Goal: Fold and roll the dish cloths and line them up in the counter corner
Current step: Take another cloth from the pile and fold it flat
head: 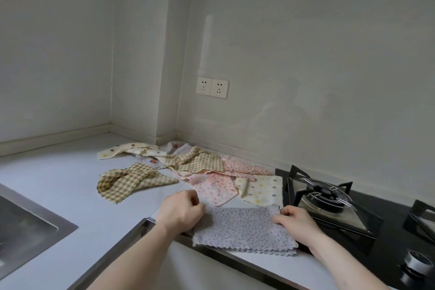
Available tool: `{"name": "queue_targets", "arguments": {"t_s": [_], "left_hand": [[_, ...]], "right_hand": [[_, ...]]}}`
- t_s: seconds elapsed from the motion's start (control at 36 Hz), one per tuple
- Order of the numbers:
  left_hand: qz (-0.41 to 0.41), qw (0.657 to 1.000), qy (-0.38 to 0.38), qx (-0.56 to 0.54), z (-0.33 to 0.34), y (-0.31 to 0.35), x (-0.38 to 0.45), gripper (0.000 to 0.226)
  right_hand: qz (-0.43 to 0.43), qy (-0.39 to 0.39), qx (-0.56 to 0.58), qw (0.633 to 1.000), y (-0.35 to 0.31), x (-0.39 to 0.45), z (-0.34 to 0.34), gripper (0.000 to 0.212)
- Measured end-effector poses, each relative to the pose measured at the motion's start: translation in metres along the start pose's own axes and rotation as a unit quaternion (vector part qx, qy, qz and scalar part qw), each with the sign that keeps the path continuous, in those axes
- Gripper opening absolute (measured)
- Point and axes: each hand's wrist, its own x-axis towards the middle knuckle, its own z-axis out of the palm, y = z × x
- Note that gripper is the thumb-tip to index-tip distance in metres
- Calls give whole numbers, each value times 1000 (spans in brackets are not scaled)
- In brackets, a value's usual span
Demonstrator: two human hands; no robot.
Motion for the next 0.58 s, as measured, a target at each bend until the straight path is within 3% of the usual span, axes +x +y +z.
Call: {"name": "queue_targets", "arguments": {"t_s": [0.25,0.58], "left_hand": [[-4,999,-15,-30,-4,0,-1,20],[-13,996,-38,-80,-7,-3,0,21]], "right_hand": [[-7,41,24,999,-41,2,-21,31],[-45,-46,10,998,-102,-16,41,33]]}}
